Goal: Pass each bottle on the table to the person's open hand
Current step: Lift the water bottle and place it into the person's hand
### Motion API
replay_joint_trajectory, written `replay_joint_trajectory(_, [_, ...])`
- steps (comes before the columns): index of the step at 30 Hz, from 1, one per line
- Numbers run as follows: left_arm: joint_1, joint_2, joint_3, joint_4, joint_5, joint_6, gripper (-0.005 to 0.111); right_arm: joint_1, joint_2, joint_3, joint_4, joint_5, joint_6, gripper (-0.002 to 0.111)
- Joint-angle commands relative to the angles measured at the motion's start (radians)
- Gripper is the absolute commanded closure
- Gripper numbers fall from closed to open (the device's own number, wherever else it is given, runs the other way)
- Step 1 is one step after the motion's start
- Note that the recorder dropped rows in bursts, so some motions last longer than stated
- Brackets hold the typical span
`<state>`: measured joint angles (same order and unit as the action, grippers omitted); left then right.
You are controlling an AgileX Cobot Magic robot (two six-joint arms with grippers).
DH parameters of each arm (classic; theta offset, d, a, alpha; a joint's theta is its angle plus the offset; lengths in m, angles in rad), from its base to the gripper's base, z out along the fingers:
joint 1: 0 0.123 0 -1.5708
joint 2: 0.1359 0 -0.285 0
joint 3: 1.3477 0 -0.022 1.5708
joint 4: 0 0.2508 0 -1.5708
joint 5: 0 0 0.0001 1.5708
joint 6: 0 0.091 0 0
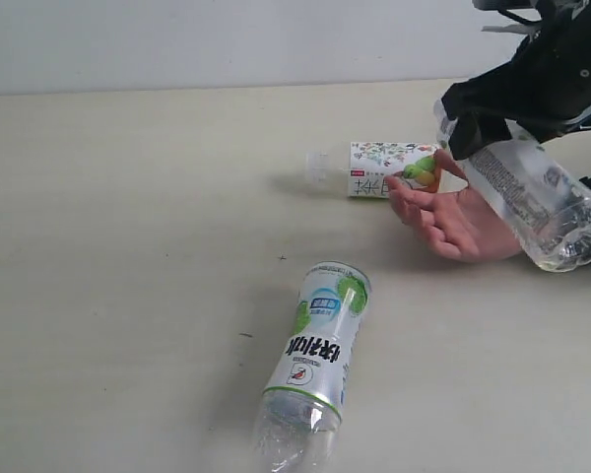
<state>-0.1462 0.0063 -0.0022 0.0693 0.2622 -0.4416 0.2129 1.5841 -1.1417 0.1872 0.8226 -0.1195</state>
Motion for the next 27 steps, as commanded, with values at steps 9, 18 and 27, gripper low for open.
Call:
replay_joint_trajectory(9, [-0.004, -0.006, 0.002, 0.002, -0.006, 0.003, 0.107, -0.005, 0.164, 0.029, -0.006, -0.301, 0.017, 0.108])
replay_joint_trajectory(18, [-0.004, -0.006, 0.002, 0.002, -0.006, 0.003, 0.107, -0.005, 0.229, 0.029, -0.008, -0.351, 0.015, 0.097])
replay_joint_trajectory(27, [-0.004, -0.006, 0.002, 0.002, -0.006, 0.003, 0.107, -0.005, 0.242, 0.029, -0.008, -0.351, 0.015, 0.074])
